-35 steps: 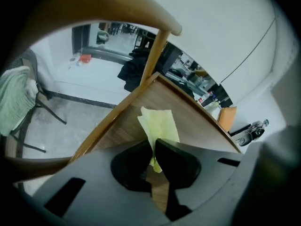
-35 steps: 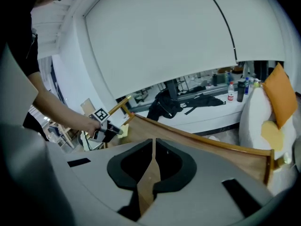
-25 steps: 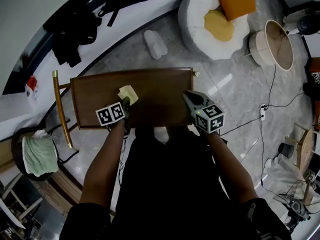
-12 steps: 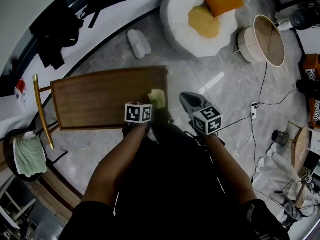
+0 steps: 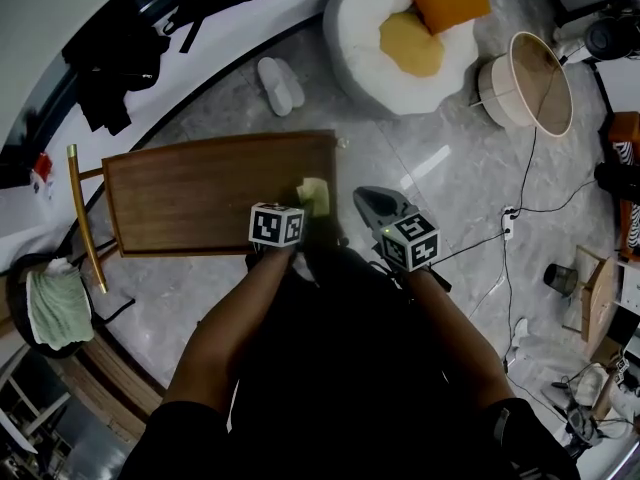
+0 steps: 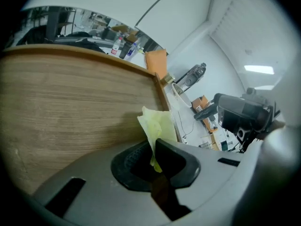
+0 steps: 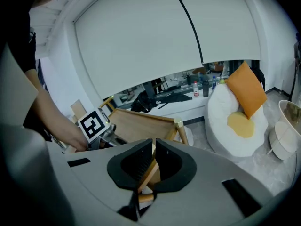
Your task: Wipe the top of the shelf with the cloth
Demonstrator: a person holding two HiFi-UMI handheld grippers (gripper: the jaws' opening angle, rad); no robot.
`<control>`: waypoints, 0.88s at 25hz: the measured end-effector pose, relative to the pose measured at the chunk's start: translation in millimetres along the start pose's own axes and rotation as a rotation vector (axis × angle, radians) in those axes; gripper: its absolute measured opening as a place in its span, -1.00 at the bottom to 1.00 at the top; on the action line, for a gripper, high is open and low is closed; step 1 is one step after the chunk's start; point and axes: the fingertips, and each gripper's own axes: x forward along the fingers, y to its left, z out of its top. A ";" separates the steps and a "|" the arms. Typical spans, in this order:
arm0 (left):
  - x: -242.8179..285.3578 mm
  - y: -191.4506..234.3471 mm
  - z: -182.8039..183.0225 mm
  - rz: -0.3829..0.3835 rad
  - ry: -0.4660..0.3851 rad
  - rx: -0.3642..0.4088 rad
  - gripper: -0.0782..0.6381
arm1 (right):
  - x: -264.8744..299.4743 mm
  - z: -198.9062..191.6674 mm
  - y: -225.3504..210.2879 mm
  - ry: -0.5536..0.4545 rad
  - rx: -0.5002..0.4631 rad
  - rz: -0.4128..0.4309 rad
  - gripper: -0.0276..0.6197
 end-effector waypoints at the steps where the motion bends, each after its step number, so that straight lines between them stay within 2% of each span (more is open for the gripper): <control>1: -3.8 5.0 -0.4 0.003 0.001 0.000 -0.70 | 3.3 3.0 4.7 -0.002 -0.004 0.004 -0.82; 8: -42.8 52.1 -4.9 0.029 0.026 0.029 -0.70 | 25.9 16.6 33.7 0.001 -0.020 0.007 -0.82; 22: -139.3 167.8 -23.0 0.129 -0.010 -0.059 -0.70 | 107.5 48.3 123.4 0.046 -0.080 0.108 -0.82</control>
